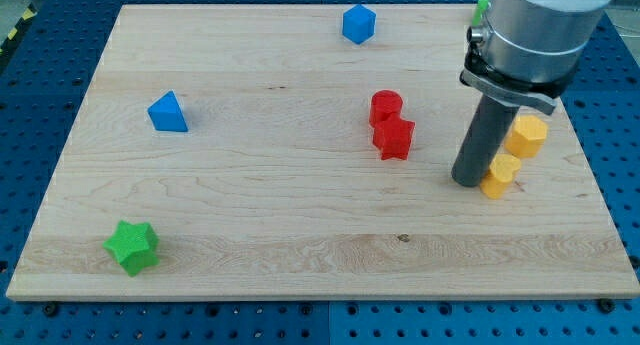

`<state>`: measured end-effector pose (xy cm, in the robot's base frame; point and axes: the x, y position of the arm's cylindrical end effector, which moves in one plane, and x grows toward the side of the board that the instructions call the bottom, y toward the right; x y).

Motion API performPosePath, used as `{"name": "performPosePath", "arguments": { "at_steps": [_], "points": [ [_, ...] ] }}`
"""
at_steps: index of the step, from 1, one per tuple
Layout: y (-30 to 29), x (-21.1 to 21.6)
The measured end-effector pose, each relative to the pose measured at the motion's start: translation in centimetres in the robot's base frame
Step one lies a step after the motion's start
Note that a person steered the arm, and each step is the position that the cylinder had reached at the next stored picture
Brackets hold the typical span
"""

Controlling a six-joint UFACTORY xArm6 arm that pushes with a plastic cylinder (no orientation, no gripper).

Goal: Move the blue triangle left to the red circle

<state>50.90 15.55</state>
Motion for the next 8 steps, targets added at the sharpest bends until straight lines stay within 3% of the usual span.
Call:
{"name": "performPosePath", "arguments": {
  "at_steps": [3,5,8],
  "points": [
    [3.9,1.0],
    [3.9,-0.2],
    [1.0,2.4]
  ]
}}
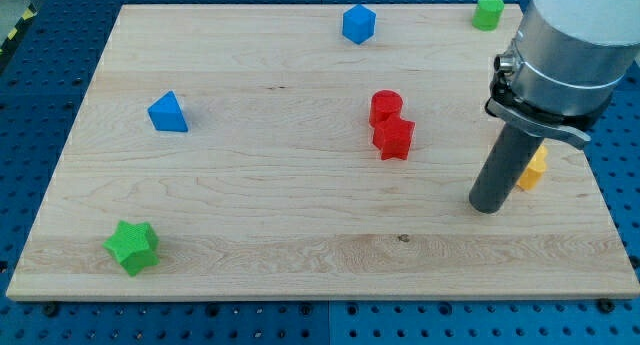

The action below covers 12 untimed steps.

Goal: Move the blue triangle left to the red circle

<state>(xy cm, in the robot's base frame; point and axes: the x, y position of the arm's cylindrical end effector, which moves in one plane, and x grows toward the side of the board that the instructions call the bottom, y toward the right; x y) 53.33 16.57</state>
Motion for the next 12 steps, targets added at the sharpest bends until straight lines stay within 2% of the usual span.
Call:
{"name": "performPosePath", "arguments": {
  "at_steps": [2,3,5,6,7,11,12],
  "points": [
    [-0.2,0.7],
    [-2.8,2.4],
    [-12.5,4.1],
    [-15.4,4.2],
    [-15.4,4.2],
    [-18.3,-0.1],
    [-21.6,-0.8]
  ]
}}
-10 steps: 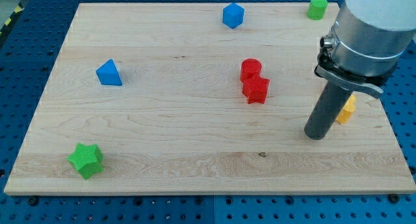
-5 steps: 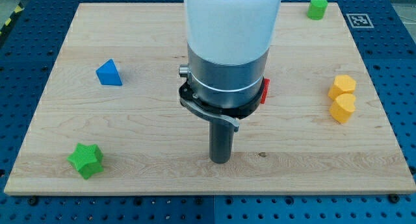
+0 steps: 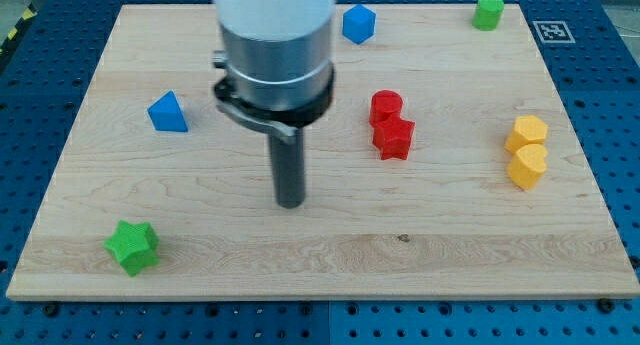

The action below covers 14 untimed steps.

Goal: Move the blue triangle left to the red circle

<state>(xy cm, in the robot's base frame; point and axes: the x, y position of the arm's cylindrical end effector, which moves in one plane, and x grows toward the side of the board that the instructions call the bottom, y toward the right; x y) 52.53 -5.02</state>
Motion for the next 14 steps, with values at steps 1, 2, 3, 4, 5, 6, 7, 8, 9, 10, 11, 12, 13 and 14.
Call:
{"name": "performPosePath", "arguments": {
  "at_steps": [1,2,3,4,5,6,7,8,9,10,11,12,13,14],
  "points": [
    [-4.3,-0.6],
    [-9.0,-2.6],
    [-14.3,-4.7],
    [-17.5,-7.9],
    [-18.1,-9.4],
    [-17.0,-11.1],
    [-14.7,-12.7],
    [-14.5,-10.3],
    [-15.9,-8.8],
    [-15.4,-8.4],
    [-13.9,-8.4],
    [-13.4,-8.4],
    [-12.7,-8.4],
    [-12.5,-8.4]
  ]
}}
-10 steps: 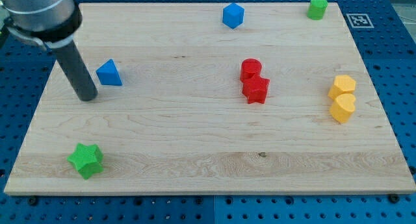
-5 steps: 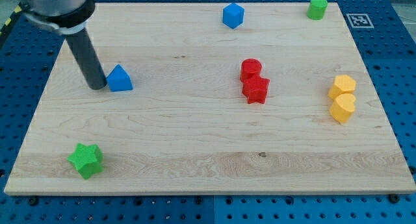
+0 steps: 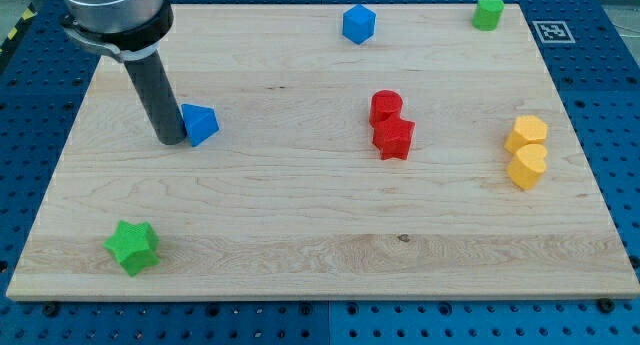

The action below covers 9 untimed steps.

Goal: Move the blue triangle left to the red circle

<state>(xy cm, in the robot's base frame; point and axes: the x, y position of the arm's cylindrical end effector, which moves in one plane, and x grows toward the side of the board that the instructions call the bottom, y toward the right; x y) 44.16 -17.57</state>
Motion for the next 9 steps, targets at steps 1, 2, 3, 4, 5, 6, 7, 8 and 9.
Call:
{"name": "performPosePath", "arguments": {
  "at_steps": [1,2,3,4,5,6,7,8,9],
  "points": [
    [1.6,1.3],
    [1.8,1.6],
    [3.1,1.6],
    [3.9,1.1],
    [4.6,0.4],
    [1.2,0.4],
    [1.0,-1.0],
    [4.9,-1.8],
    [6.1,-1.8]
  ]
}}
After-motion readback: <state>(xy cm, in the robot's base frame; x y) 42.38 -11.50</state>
